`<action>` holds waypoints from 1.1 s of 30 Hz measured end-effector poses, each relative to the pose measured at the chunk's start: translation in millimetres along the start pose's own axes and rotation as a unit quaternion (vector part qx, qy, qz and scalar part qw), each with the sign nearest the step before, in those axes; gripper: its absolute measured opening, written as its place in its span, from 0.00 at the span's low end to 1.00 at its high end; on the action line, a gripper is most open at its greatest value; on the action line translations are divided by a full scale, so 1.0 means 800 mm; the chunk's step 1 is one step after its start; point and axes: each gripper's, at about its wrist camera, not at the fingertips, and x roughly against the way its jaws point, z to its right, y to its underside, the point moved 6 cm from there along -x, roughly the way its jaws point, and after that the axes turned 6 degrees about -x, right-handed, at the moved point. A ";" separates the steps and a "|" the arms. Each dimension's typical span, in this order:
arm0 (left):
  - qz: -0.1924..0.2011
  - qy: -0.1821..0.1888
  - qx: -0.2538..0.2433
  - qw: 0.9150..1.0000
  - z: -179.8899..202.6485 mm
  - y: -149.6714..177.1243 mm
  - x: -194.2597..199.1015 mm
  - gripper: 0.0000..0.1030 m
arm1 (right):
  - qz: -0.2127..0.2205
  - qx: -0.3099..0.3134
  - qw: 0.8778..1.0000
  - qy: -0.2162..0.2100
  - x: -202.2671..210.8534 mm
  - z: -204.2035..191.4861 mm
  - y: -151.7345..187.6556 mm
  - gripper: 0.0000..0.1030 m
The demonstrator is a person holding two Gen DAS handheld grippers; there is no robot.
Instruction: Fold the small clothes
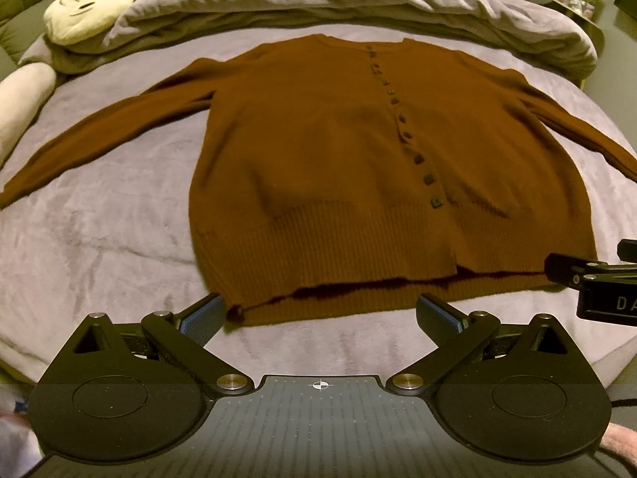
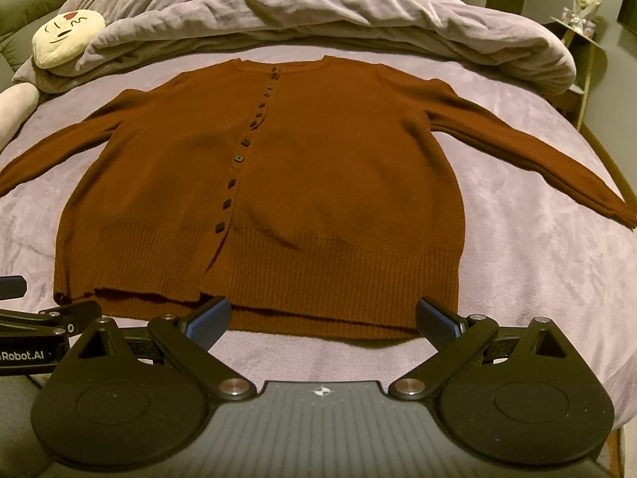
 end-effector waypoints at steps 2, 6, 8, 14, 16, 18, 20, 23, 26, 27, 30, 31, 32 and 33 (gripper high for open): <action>0.000 0.000 0.001 1.000 0.000 0.000 0.000 1.00 | 0.000 0.000 1.000 0.001 0.000 0.000 0.000 0.96; -0.001 0.001 0.002 1.000 0.001 0.000 0.001 1.00 | 0.002 -0.001 1.000 0.000 0.000 0.000 0.001 0.96; -0.001 0.001 0.002 1.000 0.001 -0.001 0.001 1.00 | 0.002 -0.001 1.000 0.000 0.000 0.000 0.001 0.96; -0.001 0.003 0.004 1.000 0.000 -0.001 0.000 1.00 | 0.002 -0.001 1.000 0.000 0.000 0.000 0.001 0.96; -0.001 0.003 0.004 1.000 -0.001 0.000 0.000 1.00 | 0.003 -0.001 1.000 0.000 0.000 0.001 0.001 0.96; -0.001 0.003 0.004 1.000 -0.001 0.000 0.000 1.00 | 0.003 -0.002 1.000 0.000 0.000 0.001 0.000 0.96; 0.000 0.003 0.004 1.000 -0.001 0.000 0.000 1.00 | 0.003 -0.002 1.000 -0.001 0.000 0.001 0.001 0.96; 0.000 0.003 0.004 1.000 -0.001 -0.001 0.000 1.00 | 0.005 -0.002 1.000 -0.001 0.001 0.003 0.000 0.96; -0.001 0.004 0.004 1.000 -0.001 -0.001 0.000 1.00 | 0.005 -0.003 1.000 -0.002 0.001 0.003 0.000 0.96; -0.001 0.003 0.004 1.000 -0.001 0.000 0.000 1.00 | 0.006 -0.003 1.000 -0.002 0.001 0.003 0.000 0.96; -0.001 0.004 0.006 1.000 -0.001 0.000 0.000 1.00 | 0.007 -0.003 1.000 -0.002 0.001 0.004 0.000 0.96; -0.001 0.004 0.006 1.000 -0.001 0.000 0.000 1.00 | 0.008 -0.003 1.000 -0.003 0.001 0.004 0.000 0.96; -0.001 0.004 0.007 1.000 -0.001 0.000 0.000 1.00 | 0.008 -0.004 1.000 -0.002 0.001 0.004 0.000 0.96; -0.001 0.005 0.007 1.000 -0.001 0.000 0.000 1.00 | 0.009 -0.004 1.000 -0.003 0.001 0.005 0.001 0.96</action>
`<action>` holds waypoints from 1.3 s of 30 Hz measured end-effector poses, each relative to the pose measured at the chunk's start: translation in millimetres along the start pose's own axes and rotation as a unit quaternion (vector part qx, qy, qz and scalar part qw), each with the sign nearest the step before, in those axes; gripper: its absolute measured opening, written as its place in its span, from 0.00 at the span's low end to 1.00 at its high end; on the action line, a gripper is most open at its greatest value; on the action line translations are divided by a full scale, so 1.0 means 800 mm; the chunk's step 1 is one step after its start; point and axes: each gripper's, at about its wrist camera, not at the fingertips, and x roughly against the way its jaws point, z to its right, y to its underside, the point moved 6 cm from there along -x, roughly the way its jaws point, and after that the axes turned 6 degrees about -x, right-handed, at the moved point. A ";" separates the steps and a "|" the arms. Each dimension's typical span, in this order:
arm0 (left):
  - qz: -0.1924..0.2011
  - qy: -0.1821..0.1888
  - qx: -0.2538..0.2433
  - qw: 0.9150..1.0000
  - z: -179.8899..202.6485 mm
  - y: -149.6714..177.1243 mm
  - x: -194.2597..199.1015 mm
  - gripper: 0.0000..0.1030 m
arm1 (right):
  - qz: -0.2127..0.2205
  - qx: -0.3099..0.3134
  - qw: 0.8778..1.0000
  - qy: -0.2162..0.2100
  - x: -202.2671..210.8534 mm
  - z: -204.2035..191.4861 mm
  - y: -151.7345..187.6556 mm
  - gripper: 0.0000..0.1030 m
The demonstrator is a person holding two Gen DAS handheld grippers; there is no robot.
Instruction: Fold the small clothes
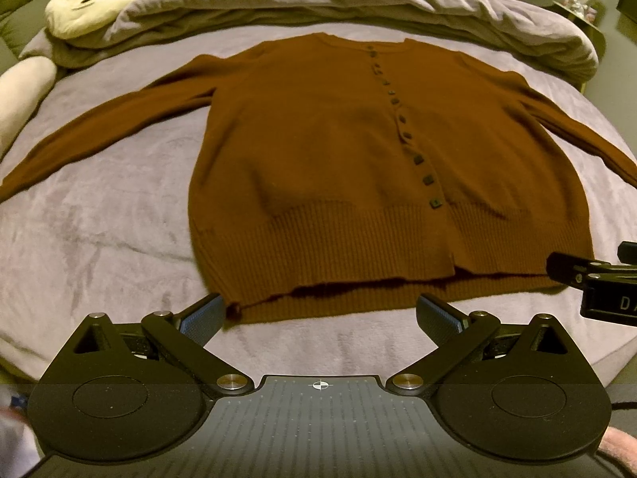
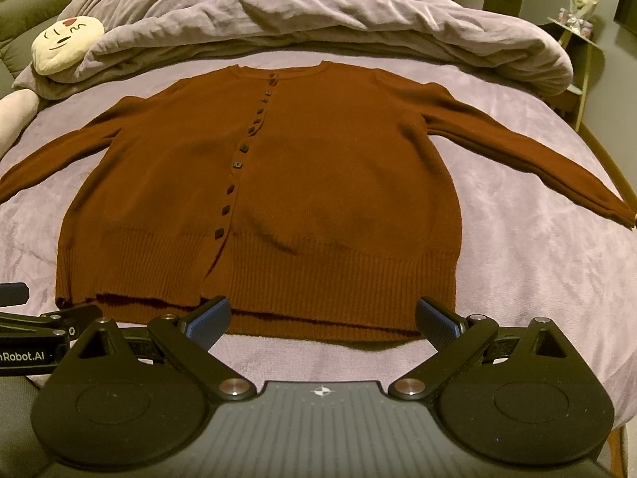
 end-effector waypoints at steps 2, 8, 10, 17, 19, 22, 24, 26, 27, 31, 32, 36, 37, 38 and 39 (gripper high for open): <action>0.000 0.000 0.000 1.000 0.000 0.000 0.000 1.00 | 0.000 0.000 1.000 0.000 0.000 0.000 0.000 0.96; 0.000 0.000 0.001 1.000 -0.001 0.000 0.000 1.00 | 0.002 -0.001 1.000 -0.003 0.001 0.001 0.001 0.96; 0.000 0.000 0.001 1.000 -0.001 0.000 0.000 1.00 | 0.002 -0.001 1.000 -0.004 0.002 0.001 0.001 0.96; -0.001 0.000 0.002 1.000 -0.001 0.000 0.000 1.00 | 0.004 -0.002 1.000 -0.007 0.001 0.003 0.002 0.96; -0.002 0.001 0.001 1.000 0.000 0.000 0.000 1.00 | 0.005 -0.003 1.000 -0.008 0.002 0.003 0.002 0.96; -0.001 0.004 0.002 1.000 0.000 0.000 0.000 1.00 | 0.007 -0.005 1.000 -0.014 0.002 0.004 0.003 0.96; -0.002 0.003 0.002 1.000 0.000 0.000 -0.001 1.00 | 0.009 -0.005 1.000 -0.016 0.002 0.003 0.003 0.96; -0.003 0.004 0.003 1.000 0.000 0.000 -0.003 1.00 | 0.010 -0.003 1.000 -0.019 0.002 0.002 0.003 0.96; -0.004 0.005 0.003 1.000 0.000 0.000 -0.003 1.00 | 0.011 -0.003 1.000 -0.020 0.002 0.002 0.003 0.96; -0.007 0.004 0.003 1.000 0.000 -0.001 -0.005 1.00 | 0.011 -0.003 1.000 -0.022 0.001 0.002 0.003 0.96; -0.008 0.005 0.003 1.000 0.000 -0.001 -0.006 1.00 | 0.011 -0.004 1.000 -0.023 0.000 0.003 0.003 0.96; -0.012 0.004 0.002 1.000 0.001 -0.001 -0.009 1.00 | 0.014 -0.011 0.999 -0.030 -0.001 0.004 0.003 0.96; -0.013 0.004 0.002 1.000 0.002 -0.001 -0.009 1.00 | 0.015 -0.012 0.999 -0.032 -0.001 0.004 0.003 0.96; -0.014 0.004 0.001 1.000 0.002 -0.001 -0.010 1.00 | 0.017 -0.013 0.999 -0.035 -0.001 0.005 0.003 0.96; -0.015 0.004 0.001 1.000 0.002 -0.001 -0.011 1.00 | 0.019 -0.014 0.999 -0.037 -0.001 0.005 0.003 0.96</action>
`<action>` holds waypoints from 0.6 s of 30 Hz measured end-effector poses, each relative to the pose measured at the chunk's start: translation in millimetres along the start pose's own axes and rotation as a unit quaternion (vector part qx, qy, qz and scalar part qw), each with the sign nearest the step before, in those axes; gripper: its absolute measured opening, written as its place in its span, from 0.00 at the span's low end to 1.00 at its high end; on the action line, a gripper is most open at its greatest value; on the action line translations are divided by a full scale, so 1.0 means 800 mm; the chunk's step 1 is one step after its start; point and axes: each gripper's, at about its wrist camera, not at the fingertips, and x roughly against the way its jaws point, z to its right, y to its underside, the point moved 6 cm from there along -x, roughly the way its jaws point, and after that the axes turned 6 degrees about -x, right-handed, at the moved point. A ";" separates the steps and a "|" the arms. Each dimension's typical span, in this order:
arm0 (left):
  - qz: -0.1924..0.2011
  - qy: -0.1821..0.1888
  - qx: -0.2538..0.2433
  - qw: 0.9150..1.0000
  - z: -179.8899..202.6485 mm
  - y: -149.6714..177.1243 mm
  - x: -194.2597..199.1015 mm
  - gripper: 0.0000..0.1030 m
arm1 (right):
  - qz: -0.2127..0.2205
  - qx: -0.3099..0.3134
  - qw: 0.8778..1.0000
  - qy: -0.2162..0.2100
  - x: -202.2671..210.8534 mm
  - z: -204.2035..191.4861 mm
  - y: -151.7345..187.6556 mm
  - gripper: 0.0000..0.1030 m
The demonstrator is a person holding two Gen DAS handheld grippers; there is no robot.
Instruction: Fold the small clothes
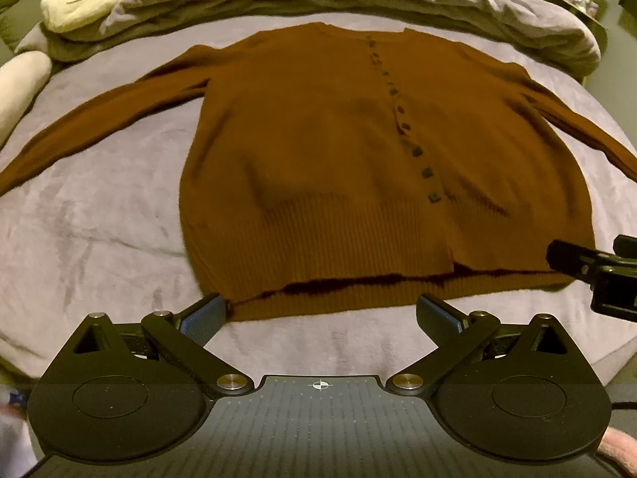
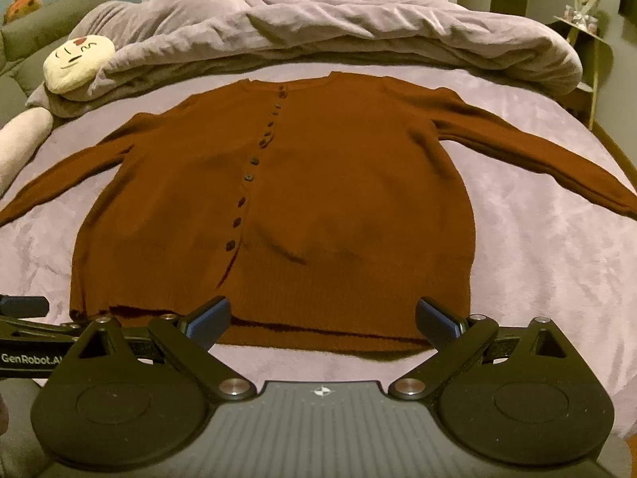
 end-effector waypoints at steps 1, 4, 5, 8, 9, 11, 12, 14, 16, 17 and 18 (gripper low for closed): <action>-0.001 0.000 0.000 1.000 0.000 0.000 -0.001 1.00 | 0.003 -0.002 1.000 -0.002 0.000 0.001 0.000 0.96; -0.006 0.001 0.001 1.000 0.001 0.000 -0.005 1.00 | 0.013 -0.006 1.000 -0.005 -0.002 0.004 -0.001 0.96; -0.007 0.001 0.001 1.000 0.001 0.000 -0.006 1.00 | 0.017 -0.005 1.000 -0.006 -0.003 0.005 -0.001 0.96; -0.010 0.001 0.002 1.000 0.002 0.000 -0.008 1.00 | 0.037 -0.002 0.999 -0.013 -0.001 0.006 -0.001 0.96; -0.011 0.002 0.002 1.000 0.002 0.000 -0.009 1.00 | 0.047 -0.001 0.999 -0.019 0.000 0.006 0.000 0.96; -0.012 0.004 0.001 1.000 0.003 -0.001 -0.010 1.00 | 0.058 0.001 0.998 -0.030 0.002 0.005 -0.001 0.96; -0.013 0.004 0.001 1.000 0.003 -0.001 -0.011 1.00 | 0.060 0.002 0.998 -0.036 0.002 0.005 -0.001 0.96; -0.015 0.003 -0.001 1.000 0.003 -0.003 -0.013 1.00 | 0.060 0.003 0.997 -0.057 0.001 0.004 -0.001 0.96; -0.016 -0.003 -0.003 1.000 0.000 -0.008 -0.016 1.00 | 0.061 -0.007 0.994 -0.088 0.001 0.007 -0.002 0.96; -0.015 -0.006 -0.003 1.000 -0.001 -0.010 -0.017 1.00 | 0.064 -0.017 0.993 -0.096 0.000 0.012 -0.005 0.96; -0.013 -0.009 -0.002 1.000 -0.003 -0.015 -0.017 1.00 | 0.068 -0.030 0.992 -0.098 -0.002 0.020 -0.008 0.96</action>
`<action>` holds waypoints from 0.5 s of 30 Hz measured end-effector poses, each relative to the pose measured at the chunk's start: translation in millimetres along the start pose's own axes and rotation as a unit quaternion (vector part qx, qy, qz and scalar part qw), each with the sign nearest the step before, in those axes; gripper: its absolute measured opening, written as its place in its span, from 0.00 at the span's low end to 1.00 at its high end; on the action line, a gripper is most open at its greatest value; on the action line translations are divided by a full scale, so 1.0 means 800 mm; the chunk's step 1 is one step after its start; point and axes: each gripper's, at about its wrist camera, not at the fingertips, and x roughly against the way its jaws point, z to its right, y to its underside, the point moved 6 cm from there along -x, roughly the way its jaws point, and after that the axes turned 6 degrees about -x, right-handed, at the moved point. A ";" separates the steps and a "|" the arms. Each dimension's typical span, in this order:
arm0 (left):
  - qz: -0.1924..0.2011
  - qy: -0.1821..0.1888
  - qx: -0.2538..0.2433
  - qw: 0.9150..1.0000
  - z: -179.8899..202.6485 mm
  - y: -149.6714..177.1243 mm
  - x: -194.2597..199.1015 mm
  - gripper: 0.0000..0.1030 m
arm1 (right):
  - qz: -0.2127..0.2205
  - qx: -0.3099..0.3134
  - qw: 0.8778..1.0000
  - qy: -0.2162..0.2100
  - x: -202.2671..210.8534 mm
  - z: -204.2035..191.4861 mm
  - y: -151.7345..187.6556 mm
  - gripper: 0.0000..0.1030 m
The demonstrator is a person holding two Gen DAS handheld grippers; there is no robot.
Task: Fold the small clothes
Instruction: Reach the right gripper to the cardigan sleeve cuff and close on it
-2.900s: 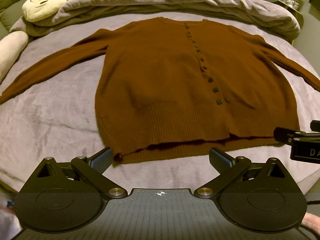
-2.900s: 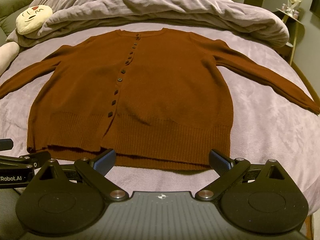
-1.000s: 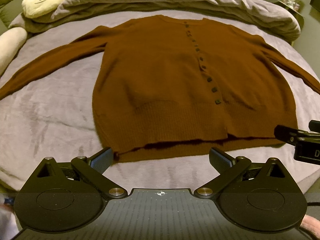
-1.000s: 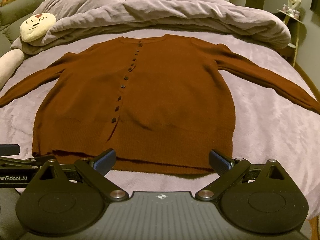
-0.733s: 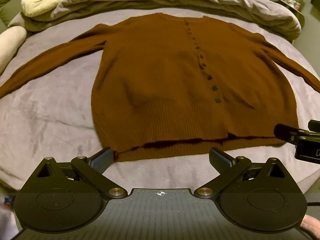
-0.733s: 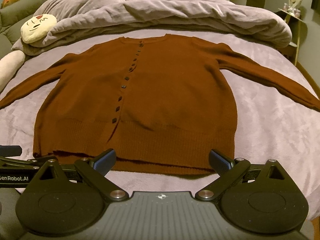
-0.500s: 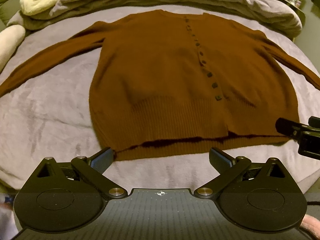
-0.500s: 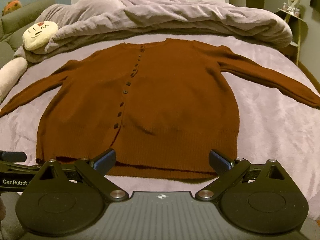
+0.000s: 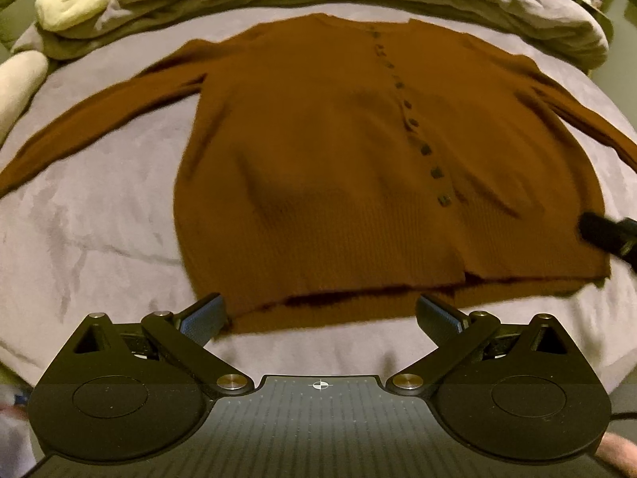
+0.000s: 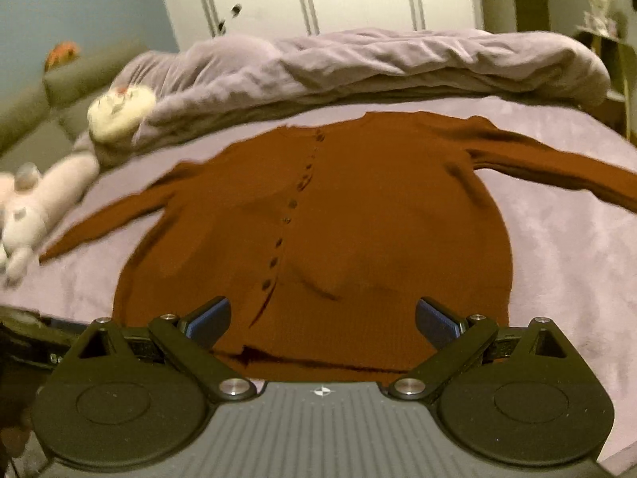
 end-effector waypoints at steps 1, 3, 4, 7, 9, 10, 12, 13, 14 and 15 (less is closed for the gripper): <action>0.004 -0.003 0.001 1.000 -0.003 -0.006 -0.001 1.00 | 0.009 -0.016 1.000 0.007 -0.001 0.013 -0.005 0.96; 0.012 -0.009 0.004 1.000 -0.008 -0.017 -0.007 1.00 | 0.031 -0.057 0.997 0.029 -0.003 0.049 -0.017 0.96; 0.013 -0.013 0.004 1.000 -0.011 -0.023 -0.012 1.00 | 0.038 -0.077 0.996 0.035 -0.004 0.066 -0.021 0.96; 0.009 -0.017 0.006 1.000 -0.016 -0.036 -0.035 1.00 | 0.041 -0.137 0.988 0.053 -0.014 0.124 -0.028 0.96; -0.003 -0.020 0.011 1.000 -0.019 -0.041 -0.055 1.00 | 0.043 -0.164 0.983 0.066 -0.021 0.158 -0.027 0.96; -0.011 -0.021 0.015 1.000 -0.022 -0.042 -0.068 1.00 | 0.042 -0.180 0.980 0.071 -0.024 0.174 -0.025 0.96; -0.029 -0.026 0.024 0.999 -0.027 -0.040 -0.086 1.00 | 0.035 -0.210 0.974 0.075 -0.032 0.203 -0.015 0.96; -0.036 -0.022 0.032 0.999 -0.030 -0.038 -0.094 1.00 | 0.030 -0.228 0.970 0.075 -0.036 0.216 -0.009 0.96; -0.037 -0.012 0.043 0.998 -0.033 -0.037 -0.099 1.00 | 0.029 -0.239 0.968 0.065 -0.037 0.225 -0.004 0.96; -0.036 -0.006 0.056 0.998 -0.036 -0.036 -0.102 1.00 | 0.035 -0.246 0.968 0.046 -0.037 0.231 0.001 0.96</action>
